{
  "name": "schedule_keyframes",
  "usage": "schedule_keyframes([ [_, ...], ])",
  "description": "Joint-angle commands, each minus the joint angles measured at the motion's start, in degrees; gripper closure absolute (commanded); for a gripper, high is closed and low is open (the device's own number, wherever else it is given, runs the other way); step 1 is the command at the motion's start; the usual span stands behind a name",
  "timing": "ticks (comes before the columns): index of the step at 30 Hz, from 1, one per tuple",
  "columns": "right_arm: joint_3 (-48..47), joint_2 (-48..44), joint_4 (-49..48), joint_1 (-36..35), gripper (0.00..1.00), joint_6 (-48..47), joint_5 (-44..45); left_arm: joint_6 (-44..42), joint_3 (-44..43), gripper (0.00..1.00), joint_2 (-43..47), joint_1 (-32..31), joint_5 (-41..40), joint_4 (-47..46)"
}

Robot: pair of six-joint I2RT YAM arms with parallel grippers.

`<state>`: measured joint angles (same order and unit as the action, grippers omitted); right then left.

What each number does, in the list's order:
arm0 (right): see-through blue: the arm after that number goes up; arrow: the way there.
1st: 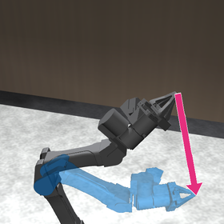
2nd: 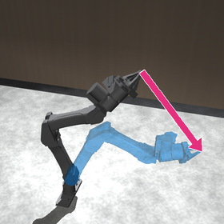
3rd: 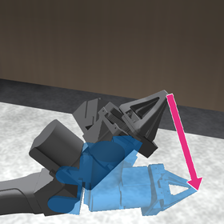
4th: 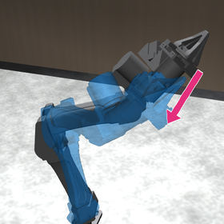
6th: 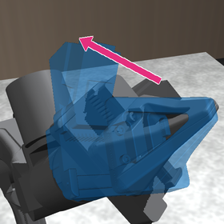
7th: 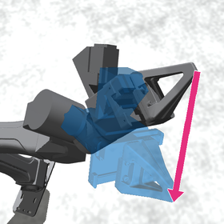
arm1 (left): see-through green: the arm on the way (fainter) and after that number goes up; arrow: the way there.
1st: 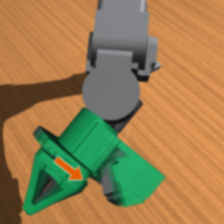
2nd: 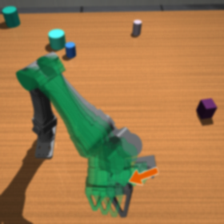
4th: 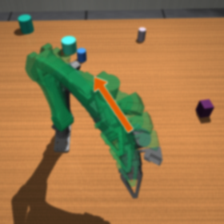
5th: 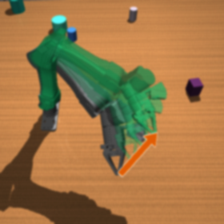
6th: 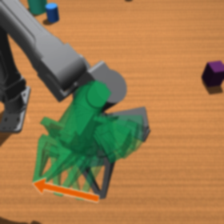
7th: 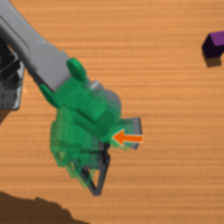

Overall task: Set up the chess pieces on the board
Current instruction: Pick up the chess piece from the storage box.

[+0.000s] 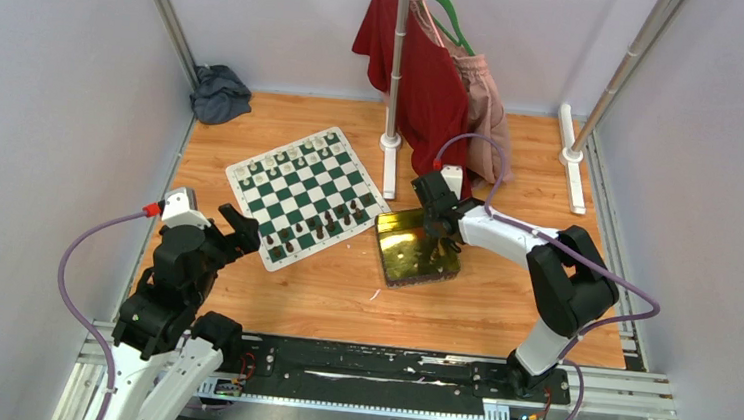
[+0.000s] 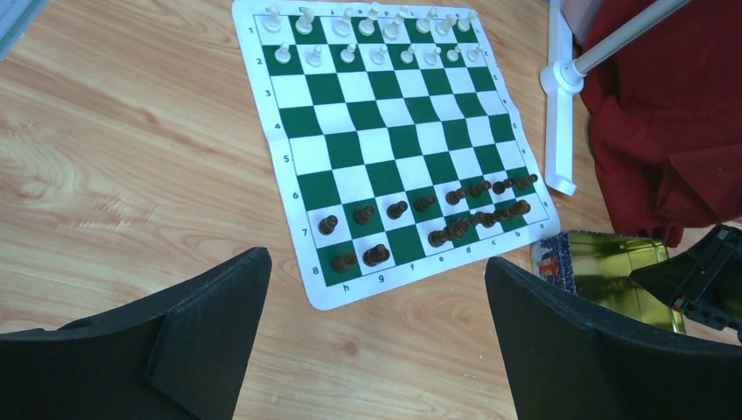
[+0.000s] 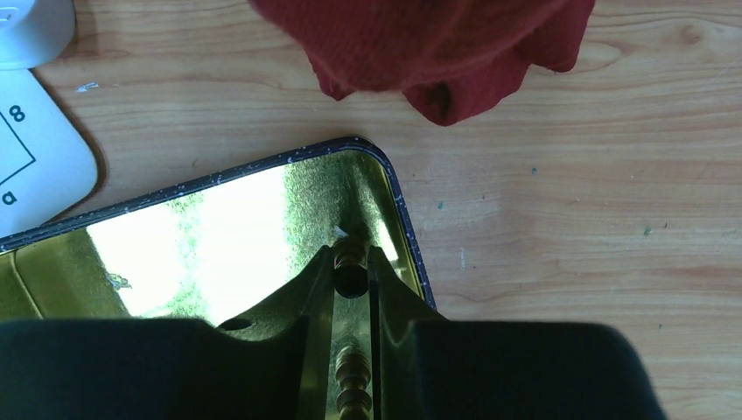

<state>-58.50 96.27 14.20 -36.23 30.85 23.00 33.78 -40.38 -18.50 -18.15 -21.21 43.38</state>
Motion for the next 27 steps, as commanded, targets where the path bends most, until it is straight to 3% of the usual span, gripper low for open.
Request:
schedule_keyframes([
  [1,1.33,-1.95,-0.05,0.74,1.0,-0.28,1.0,-0.69,0.76,0.0,0.57,-0.3,-0.14,-0.94],
  [15,5.23,-6.35,3.42,4.22,1.0,0.36,5.2,-0.82,0.81,0.0,0.4,-0.3,0.21,-1.03],
  [27,7.89,-8.55,1.58,5.16,1.0,1.53,1.65,-0.87,0.74,0.0,0.66,-0.3,0.56,-1.09],
])
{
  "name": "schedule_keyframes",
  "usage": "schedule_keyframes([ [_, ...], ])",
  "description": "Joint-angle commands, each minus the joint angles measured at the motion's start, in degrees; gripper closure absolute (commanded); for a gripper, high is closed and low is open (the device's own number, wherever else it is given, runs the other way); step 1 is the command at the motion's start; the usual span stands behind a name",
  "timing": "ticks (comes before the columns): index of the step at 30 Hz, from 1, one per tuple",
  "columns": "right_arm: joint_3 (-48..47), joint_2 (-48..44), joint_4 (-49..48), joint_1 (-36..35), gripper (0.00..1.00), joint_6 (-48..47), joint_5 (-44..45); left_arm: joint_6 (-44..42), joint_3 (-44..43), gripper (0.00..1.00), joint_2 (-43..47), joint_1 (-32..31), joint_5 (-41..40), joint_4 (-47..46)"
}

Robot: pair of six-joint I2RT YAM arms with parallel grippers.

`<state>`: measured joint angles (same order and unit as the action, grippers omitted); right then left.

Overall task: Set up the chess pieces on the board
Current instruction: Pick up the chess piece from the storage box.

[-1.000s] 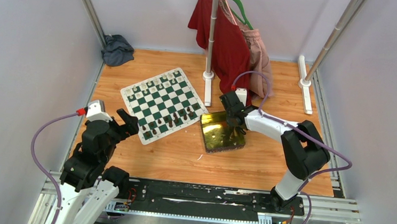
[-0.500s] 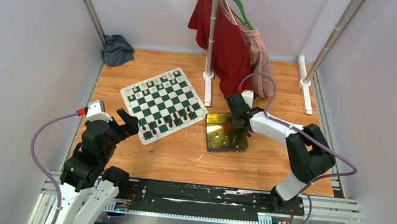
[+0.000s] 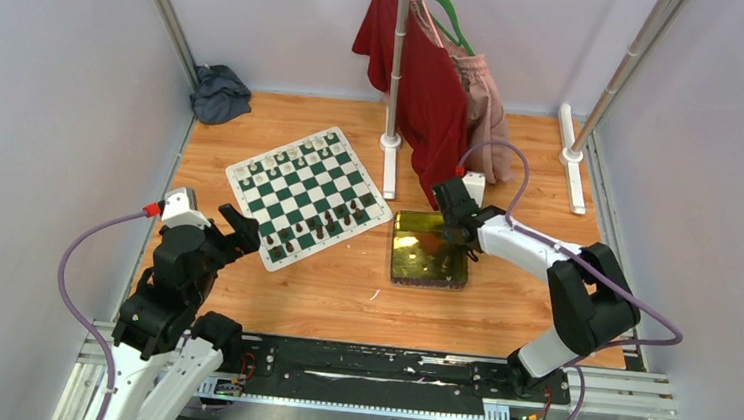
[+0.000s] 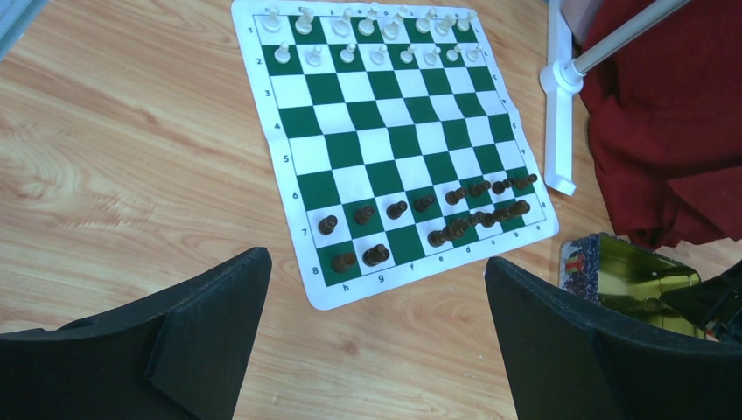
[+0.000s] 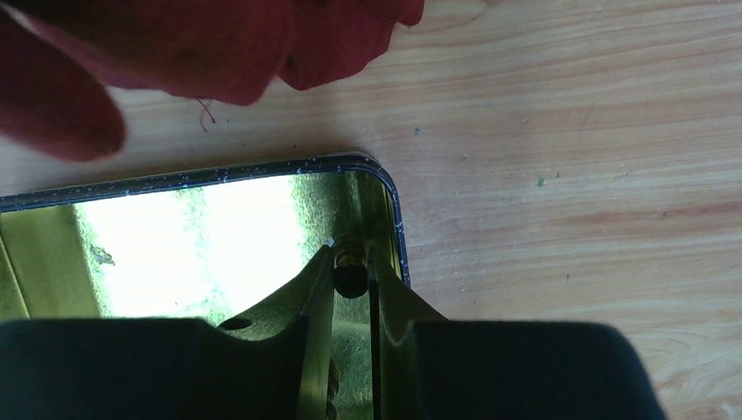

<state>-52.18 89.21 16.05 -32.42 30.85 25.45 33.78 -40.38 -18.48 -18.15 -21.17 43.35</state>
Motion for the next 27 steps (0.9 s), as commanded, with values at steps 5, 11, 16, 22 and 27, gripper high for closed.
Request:
schedule_keyframes([
  [5,3.46,-1.49,-1.49,3.57,1.0,4.35,-4.1,-0.95,0.74,0.0,0.55,-0.31,0.62,-1.06],
  [11,4.45,-1.75,-2.24,5.57,1.0,5.83,-6.55,-0.98,0.68,0.0,0.29,-0.3,0.69,-1.06],
  [16,5.05,-2.02,-3.13,7.03,1.0,7.16,-9.22,-0.92,0.74,0.0,0.29,-0.33,0.65,-1.08],
  [22,5.69,-2.37,-4.53,8.09,1.0,8.21,-11.94,-0.91,0.74,0.0,0.29,-0.3,0.62,-1.1],
  [27,5.29,-2.93,-5.01,8.23,1.0,8.29,-13.76,-0.98,0.82,0.0,0.03,-0.3,0.78,-1.17],
])
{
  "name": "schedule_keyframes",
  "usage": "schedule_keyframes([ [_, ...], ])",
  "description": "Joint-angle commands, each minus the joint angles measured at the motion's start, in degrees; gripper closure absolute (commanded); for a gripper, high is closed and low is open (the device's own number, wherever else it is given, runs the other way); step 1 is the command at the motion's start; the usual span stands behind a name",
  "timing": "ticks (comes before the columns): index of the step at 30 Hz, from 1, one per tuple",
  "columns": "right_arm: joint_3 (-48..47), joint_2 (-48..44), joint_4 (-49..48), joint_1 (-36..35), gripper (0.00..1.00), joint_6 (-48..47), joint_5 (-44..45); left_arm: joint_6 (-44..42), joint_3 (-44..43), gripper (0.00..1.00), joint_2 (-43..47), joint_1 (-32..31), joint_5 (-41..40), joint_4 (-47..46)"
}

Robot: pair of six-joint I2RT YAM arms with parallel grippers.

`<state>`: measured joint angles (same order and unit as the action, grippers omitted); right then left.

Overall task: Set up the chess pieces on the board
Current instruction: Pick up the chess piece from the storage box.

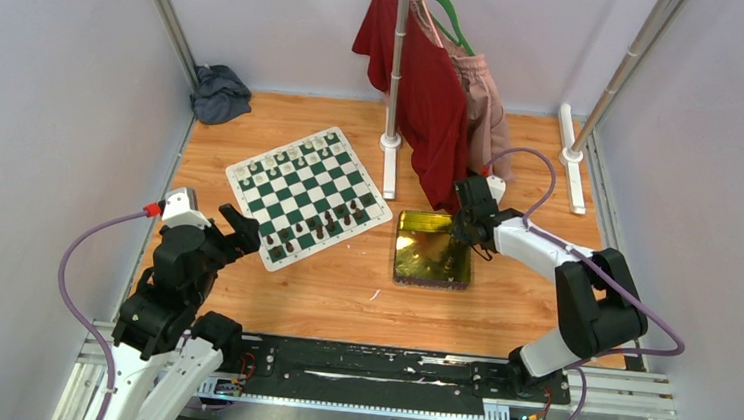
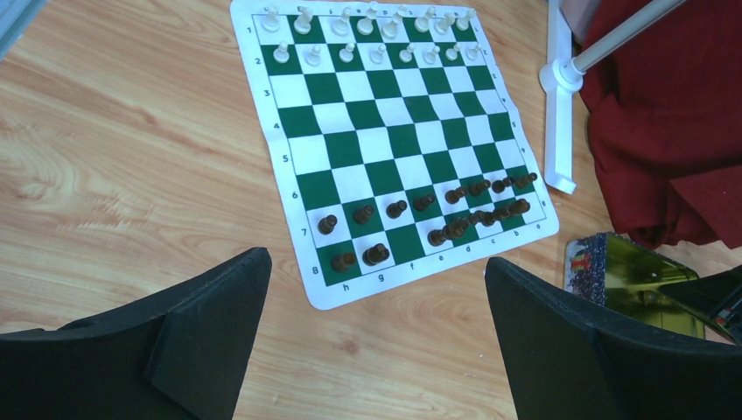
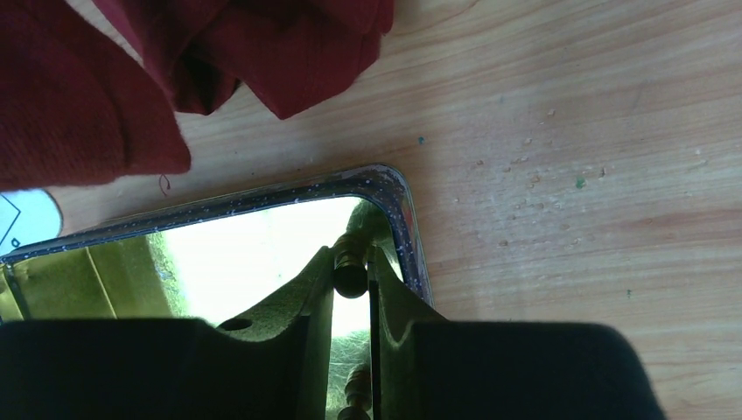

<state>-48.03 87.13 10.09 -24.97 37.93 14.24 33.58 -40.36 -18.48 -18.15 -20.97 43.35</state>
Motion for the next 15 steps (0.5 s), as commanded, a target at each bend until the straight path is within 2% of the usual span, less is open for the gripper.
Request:
schedule_keyframes([
  [1,0.91,-1.03,0.98,0.8,1.0,1.07,-2.76,-0.8,0.76,0.0,-0.02,-0.35,0.66,-1.17],
  [15,-1.17,-2.34,1.73,1.05,1.0,1.06,-4.87,-0.89,0.85,0.0,0.45,-0.3,0.76,-1.46],
])
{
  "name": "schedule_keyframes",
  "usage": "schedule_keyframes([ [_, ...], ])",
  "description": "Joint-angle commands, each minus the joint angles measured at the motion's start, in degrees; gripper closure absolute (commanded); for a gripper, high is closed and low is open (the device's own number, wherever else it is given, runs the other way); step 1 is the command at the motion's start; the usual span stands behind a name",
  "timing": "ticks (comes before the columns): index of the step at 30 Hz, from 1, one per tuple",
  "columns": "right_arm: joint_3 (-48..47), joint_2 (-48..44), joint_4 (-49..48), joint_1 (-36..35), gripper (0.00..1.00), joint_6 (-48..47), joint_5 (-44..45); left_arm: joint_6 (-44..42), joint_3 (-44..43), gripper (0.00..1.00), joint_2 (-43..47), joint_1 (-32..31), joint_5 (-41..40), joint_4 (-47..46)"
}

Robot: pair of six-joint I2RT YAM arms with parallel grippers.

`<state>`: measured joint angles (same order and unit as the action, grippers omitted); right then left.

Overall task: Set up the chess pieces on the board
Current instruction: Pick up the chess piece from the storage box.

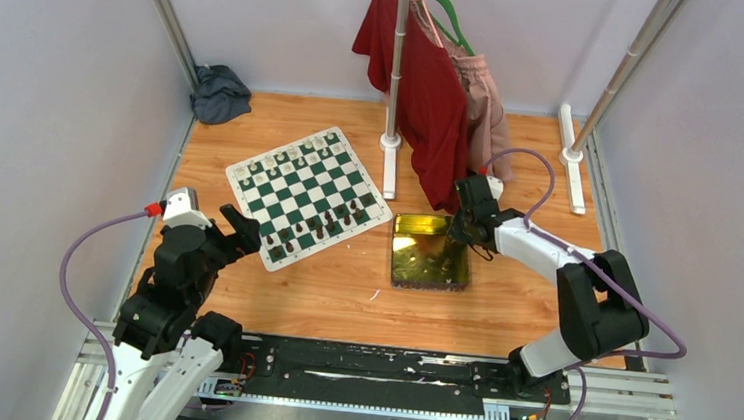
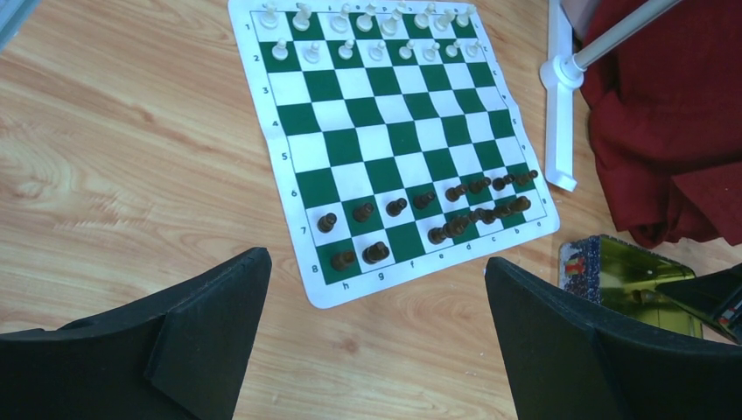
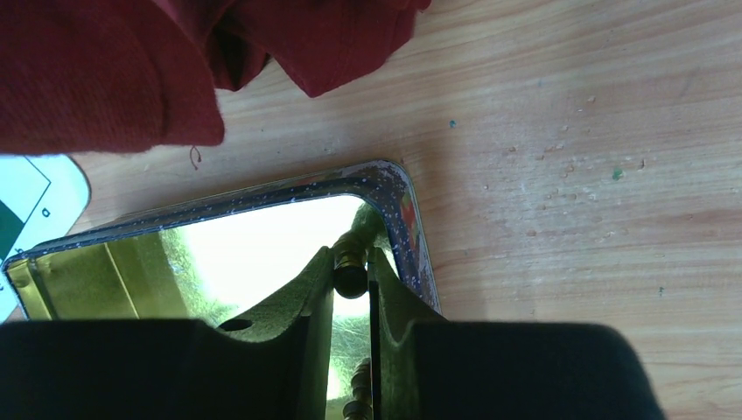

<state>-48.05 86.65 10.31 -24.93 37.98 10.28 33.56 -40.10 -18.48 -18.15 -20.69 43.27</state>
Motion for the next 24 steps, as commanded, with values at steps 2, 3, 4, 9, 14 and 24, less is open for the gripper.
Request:
schedule_keyframes([
  [2,-1.12,-2.14,1.55,1.18,1.0,1.35,-1.19,-0.84,0.57,0.0,0.59,-0.3,0.48,-1.42],
  [3,-1.08,-2.23,1.55,1.27,1.0,1.47,-1.35,-0.85,0.64,0.0,0.63,-0.3,0.47,-1.37],
  [4,-0.93,-2.37,1.56,1.4,1.0,1.63,-1.4,-0.9,0.69,0.0,0.59,-0.3,0.51,-1.42],
  [9,-0.41,-3.0,1.25,1.85,1.0,2.32,-1.89,-0.81,0.7,0.0,1.07,-0.3,0.47,-1.48],
  [14,0.07,-3.78,0.66,1.99,1.0,2.44,-2.68,-0.95,0.72,0.0,0.82,-0.3,0.56,-1.46],
  [24,-1.77,-5.73,2.31,1.75,1.0,-0.62,-4.0,-0.82,0.79,0.0,1.16,-0.3,0.32,-1.52],
])
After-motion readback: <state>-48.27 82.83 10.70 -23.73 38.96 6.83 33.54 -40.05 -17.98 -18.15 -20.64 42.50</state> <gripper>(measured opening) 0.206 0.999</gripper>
